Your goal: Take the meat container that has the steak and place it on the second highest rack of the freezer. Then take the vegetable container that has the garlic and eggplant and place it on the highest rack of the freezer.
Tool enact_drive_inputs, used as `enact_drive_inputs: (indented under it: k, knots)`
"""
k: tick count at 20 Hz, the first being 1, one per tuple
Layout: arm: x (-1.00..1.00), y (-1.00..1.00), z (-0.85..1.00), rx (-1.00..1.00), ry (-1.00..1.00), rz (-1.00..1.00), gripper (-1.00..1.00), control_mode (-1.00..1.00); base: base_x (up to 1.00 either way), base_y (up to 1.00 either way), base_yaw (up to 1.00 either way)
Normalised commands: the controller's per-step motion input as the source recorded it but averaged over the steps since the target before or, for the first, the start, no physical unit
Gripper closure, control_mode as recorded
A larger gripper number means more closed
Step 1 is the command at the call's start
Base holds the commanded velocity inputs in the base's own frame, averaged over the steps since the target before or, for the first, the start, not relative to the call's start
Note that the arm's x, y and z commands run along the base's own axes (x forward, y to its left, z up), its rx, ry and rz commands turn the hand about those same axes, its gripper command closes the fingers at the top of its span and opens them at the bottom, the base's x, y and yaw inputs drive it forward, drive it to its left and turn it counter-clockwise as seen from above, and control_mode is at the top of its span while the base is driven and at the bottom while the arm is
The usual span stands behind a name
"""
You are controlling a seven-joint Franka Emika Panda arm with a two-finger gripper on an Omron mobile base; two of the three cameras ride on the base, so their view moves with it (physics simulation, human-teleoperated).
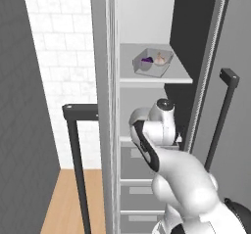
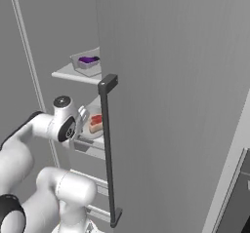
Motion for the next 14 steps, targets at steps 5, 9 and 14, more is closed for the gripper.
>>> enact_drive_inputs:
  k: [5, 9, 14]
  knots:
    - [1.0, 0.0, 0.0, 0.0, 0.03, -0.05, 1.0, -1.0, 0.0, 0.0, 0.0]
    - [0.86, -0.06, -0.27, -0.01, 0.04, -0.02, 1.0, -1.0, 0.0, 0.0, 0.0]
    - [0.84, -0.21, -0.18, 0.0, 0.01, 0.0, 1.0, -1.0, 0.0, 0.0, 0.0]
